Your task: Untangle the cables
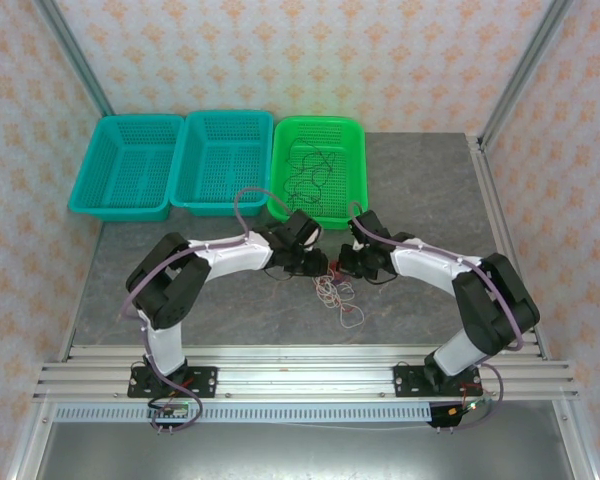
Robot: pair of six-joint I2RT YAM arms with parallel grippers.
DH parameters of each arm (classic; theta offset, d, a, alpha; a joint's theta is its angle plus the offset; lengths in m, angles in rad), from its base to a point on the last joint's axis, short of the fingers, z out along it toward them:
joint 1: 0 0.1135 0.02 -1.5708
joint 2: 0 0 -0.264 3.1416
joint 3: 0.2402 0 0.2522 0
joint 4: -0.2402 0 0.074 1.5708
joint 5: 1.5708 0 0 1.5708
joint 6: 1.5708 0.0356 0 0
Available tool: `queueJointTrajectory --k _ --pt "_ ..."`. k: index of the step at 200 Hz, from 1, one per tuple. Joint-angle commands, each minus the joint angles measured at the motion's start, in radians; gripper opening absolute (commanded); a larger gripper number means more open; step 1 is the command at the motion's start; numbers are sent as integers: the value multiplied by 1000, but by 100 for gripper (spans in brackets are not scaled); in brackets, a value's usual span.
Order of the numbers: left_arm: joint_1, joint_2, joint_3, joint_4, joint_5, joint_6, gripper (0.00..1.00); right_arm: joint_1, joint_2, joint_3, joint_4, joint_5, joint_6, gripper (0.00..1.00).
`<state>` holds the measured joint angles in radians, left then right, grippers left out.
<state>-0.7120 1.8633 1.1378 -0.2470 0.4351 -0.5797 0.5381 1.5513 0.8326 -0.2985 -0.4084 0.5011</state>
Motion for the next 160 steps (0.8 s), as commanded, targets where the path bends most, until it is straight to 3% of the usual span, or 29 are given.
queueJointTrajectory --k 1,65,100,120,138,160 --pt "-2 36 0 9 0 -11 26 2 -17 20 2 14 -30 0" --pt "-3 82 -29 -18 -97 -9 15 -15 -192 -41 18 97 -31 0" --pt "-2 88 -45 -39 -153 -12 11 -109 -322 -128 118 69 77 0" --pt "-2 82 -46 -33 -146 -11 10 -107 -336 -121 120 18 18 0" --pt "-3 75 -41 -29 -141 -6 10 -76 -268 -57 17 -20 -84 14" --pt "-3 75 -24 -33 -139 -3 9 -27 -145 54 -159 40 -199 24"
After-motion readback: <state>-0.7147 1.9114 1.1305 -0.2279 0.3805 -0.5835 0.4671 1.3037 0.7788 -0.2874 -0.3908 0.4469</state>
